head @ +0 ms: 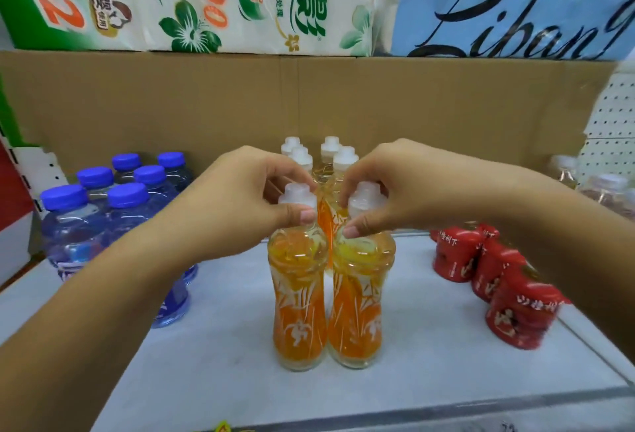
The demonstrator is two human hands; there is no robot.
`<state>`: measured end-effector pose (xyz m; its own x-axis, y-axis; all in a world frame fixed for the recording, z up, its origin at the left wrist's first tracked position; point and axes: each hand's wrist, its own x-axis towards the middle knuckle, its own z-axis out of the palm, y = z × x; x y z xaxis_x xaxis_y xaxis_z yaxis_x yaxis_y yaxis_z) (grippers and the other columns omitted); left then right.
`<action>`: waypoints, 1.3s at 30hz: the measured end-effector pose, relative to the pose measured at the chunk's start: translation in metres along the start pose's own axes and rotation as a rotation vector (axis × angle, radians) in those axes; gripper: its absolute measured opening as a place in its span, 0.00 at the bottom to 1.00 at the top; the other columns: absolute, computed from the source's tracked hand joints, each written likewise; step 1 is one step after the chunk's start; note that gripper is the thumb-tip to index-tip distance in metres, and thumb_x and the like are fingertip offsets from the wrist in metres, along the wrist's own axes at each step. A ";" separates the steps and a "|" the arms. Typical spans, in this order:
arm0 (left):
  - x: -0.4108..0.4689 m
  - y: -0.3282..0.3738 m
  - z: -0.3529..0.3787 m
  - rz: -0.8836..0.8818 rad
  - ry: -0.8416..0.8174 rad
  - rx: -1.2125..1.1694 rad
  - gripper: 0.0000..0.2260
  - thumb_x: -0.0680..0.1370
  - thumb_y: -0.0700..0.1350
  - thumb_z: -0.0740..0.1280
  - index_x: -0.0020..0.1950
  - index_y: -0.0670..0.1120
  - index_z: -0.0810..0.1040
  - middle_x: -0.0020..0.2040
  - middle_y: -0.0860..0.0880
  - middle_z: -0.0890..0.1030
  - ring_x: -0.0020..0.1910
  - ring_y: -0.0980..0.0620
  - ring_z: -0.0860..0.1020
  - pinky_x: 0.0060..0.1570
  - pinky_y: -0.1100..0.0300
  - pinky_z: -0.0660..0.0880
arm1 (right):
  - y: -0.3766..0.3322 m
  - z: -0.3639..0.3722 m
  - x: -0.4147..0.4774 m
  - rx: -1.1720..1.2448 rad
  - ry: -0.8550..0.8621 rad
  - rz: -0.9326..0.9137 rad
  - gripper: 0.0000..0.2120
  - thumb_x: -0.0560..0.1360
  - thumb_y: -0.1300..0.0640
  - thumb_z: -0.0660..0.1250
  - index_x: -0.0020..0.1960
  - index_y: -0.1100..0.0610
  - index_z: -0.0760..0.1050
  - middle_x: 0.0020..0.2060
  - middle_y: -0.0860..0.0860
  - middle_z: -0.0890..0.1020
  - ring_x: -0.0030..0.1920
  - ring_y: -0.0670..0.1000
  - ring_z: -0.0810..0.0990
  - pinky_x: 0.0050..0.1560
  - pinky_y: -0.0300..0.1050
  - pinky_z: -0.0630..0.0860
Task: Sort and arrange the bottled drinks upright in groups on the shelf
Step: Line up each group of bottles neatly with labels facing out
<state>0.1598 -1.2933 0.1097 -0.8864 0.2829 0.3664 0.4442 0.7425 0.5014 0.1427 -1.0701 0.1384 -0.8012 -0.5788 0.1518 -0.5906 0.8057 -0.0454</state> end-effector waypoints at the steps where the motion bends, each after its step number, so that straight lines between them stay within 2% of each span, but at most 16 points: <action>1: 0.004 -0.002 0.003 0.000 0.027 0.023 0.11 0.72 0.52 0.77 0.54 0.58 0.84 0.43 0.57 0.84 0.42 0.59 0.81 0.39 0.66 0.79 | 0.001 0.002 0.003 -0.003 0.013 0.011 0.15 0.70 0.38 0.75 0.52 0.43 0.79 0.37 0.35 0.72 0.37 0.36 0.73 0.34 0.32 0.63; 4: 0.020 -0.011 0.012 -0.025 0.080 0.048 0.15 0.73 0.51 0.76 0.60 0.55 0.83 0.46 0.55 0.82 0.44 0.58 0.80 0.39 0.65 0.75 | 0.007 0.011 0.018 -0.008 0.071 0.046 0.15 0.71 0.40 0.75 0.54 0.43 0.79 0.37 0.35 0.69 0.38 0.38 0.70 0.35 0.32 0.62; 8: 0.038 -0.022 0.021 -0.025 0.123 0.039 0.16 0.75 0.50 0.75 0.63 0.54 0.82 0.49 0.56 0.82 0.47 0.60 0.79 0.40 0.65 0.73 | 0.019 0.021 0.041 0.004 0.116 0.102 0.20 0.72 0.43 0.76 0.60 0.48 0.80 0.44 0.43 0.74 0.44 0.47 0.74 0.40 0.42 0.67; 11: 0.046 -0.026 0.026 -0.028 0.144 0.036 0.17 0.76 0.51 0.74 0.64 0.53 0.81 0.54 0.53 0.82 0.50 0.55 0.79 0.43 0.63 0.73 | 0.026 0.023 0.051 0.066 0.119 0.112 0.18 0.71 0.44 0.77 0.57 0.48 0.80 0.49 0.45 0.77 0.40 0.45 0.75 0.46 0.44 0.69; 13: 0.050 -0.027 0.028 -0.034 0.160 0.041 0.18 0.76 0.51 0.73 0.65 0.52 0.80 0.56 0.52 0.82 0.50 0.55 0.78 0.40 0.66 0.71 | 0.028 0.024 0.055 0.084 0.132 0.124 0.17 0.71 0.44 0.77 0.56 0.47 0.80 0.46 0.44 0.77 0.41 0.45 0.75 0.45 0.44 0.69; 15: 0.052 -0.029 0.030 -0.044 0.177 0.032 0.18 0.77 0.50 0.73 0.66 0.51 0.80 0.58 0.52 0.82 0.51 0.55 0.78 0.39 0.69 0.69 | 0.029 0.025 0.058 0.108 0.132 0.131 0.16 0.71 0.44 0.78 0.55 0.48 0.80 0.45 0.44 0.78 0.38 0.42 0.75 0.44 0.45 0.70; 19: 0.052 -0.031 0.032 -0.041 0.176 0.030 0.19 0.77 0.49 0.73 0.68 0.52 0.79 0.60 0.50 0.82 0.52 0.54 0.78 0.44 0.64 0.72 | 0.030 0.028 0.060 0.127 0.124 0.143 0.17 0.71 0.45 0.77 0.57 0.49 0.80 0.51 0.48 0.82 0.37 0.42 0.78 0.45 0.46 0.75; 20: 0.051 -0.031 0.032 -0.041 0.173 0.033 0.20 0.77 0.50 0.73 0.69 0.52 0.78 0.62 0.49 0.82 0.54 0.53 0.78 0.47 0.62 0.73 | 0.029 0.029 0.059 0.130 0.124 0.147 0.18 0.72 0.45 0.77 0.59 0.48 0.80 0.55 0.48 0.82 0.40 0.42 0.79 0.47 0.45 0.74; 23: 0.047 -0.030 0.032 -0.038 0.178 0.085 0.22 0.78 0.50 0.71 0.72 0.52 0.75 0.68 0.49 0.79 0.64 0.49 0.76 0.61 0.53 0.75 | 0.027 0.030 0.051 0.128 0.149 0.172 0.28 0.73 0.45 0.76 0.70 0.49 0.74 0.66 0.51 0.78 0.59 0.51 0.78 0.54 0.42 0.69; 24: 0.047 -0.028 0.032 -0.020 0.192 0.141 0.23 0.78 0.51 0.71 0.73 0.51 0.75 0.68 0.49 0.78 0.67 0.48 0.75 0.64 0.52 0.74 | 0.027 0.030 0.048 0.152 0.151 0.190 0.33 0.72 0.45 0.76 0.73 0.50 0.70 0.68 0.51 0.77 0.60 0.51 0.77 0.55 0.41 0.69; 26: 0.045 -0.022 0.030 0.059 0.248 0.257 0.22 0.79 0.53 0.70 0.73 0.50 0.75 0.69 0.49 0.78 0.69 0.48 0.72 0.65 0.51 0.71 | 0.030 0.025 0.038 0.184 0.128 0.224 0.37 0.71 0.43 0.77 0.75 0.50 0.67 0.66 0.50 0.77 0.55 0.48 0.77 0.53 0.40 0.70; 28: 0.045 -0.010 0.027 0.162 0.289 0.278 0.21 0.79 0.52 0.69 0.72 0.49 0.76 0.69 0.50 0.78 0.70 0.50 0.70 0.65 0.53 0.70 | 0.036 0.016 0.024 0.128 0.092 0.252 0.34 0.71 0.41 0.76 0.72 0.50 0.70 0.62 0.47 0.79 0.56 0.47 0.79 0.53 0.40 0.73; 31: 0.044 0.011 0.029 0.302 0.309 0.231 0.19 0.79 0.52 0.69 0.69 0.48 0.78 0.66 0.51 0.79 0.69 0.52 0.71 0.63 0.58 0.68 | 0.050 -0.001 -0.004 0.028 0.054 0.317 0.28 0.73 0.41 0.74 0.69 0.49 0.75 0.62 0.45 0.80 0.59 0.46 0.79 0.58 0.41 0.74; 35: 0.047 0.040 0.057 0.411 0.207 0.161 0.19 0.80 0.53 0.68 0.69 0.49 0.78 0.66 0.52 0.79 0.69 0.53 0.71 0.62 0.64 0.63 | 0.082 -0.017 -0.043 0.032 0.031 0.445 0.24 0.73 0.39 0.73 0.66 0.44 0.77 0.59 0.40 0.81 0.56 0.41 0.78 0.51 0.35 0.70; 37: 0.054 0.052 0.076 0.430 0.138 0.147 0.19 0.80 0.53 0.68 0.69 0.48 0.78 0.65 0.51 0.80 0.68 0.52 0.72 0.63 0.61 0.66 | 0.098 -0.020 -0.059 0.049 0.031 0.507 0.22 0.73 0.39 0.73 0.65 0.44 0.78 0.56 0.39 0.81 0.52 0.39 0.78 0.46 0.31 0.68; 39: 0.064 0.064 0.096 0.408 0.076 0.147 0.16 0.80 0.52 0.68 0.66 0.48 0.79 0.63 0.49 0.81 0.65 0.49 0.74 0.63 0.56 0.70 | 0.117 -0.020 -0.072 0.045 0.030 0.544 0.20 0.74 0.40 0.73 0.64 0.44 0.79 0.52 0.38 0.81 0.49 0.39 0.78 0.47 0.33 0.70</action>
<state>0.1185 -1.1692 0.0898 -0.6275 0.5298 0.5706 0.7281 0.6589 0.1890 0.1329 -0.9314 0.1424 -0.9896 -0.0752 0.1224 -0.0953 0.9812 -0.1678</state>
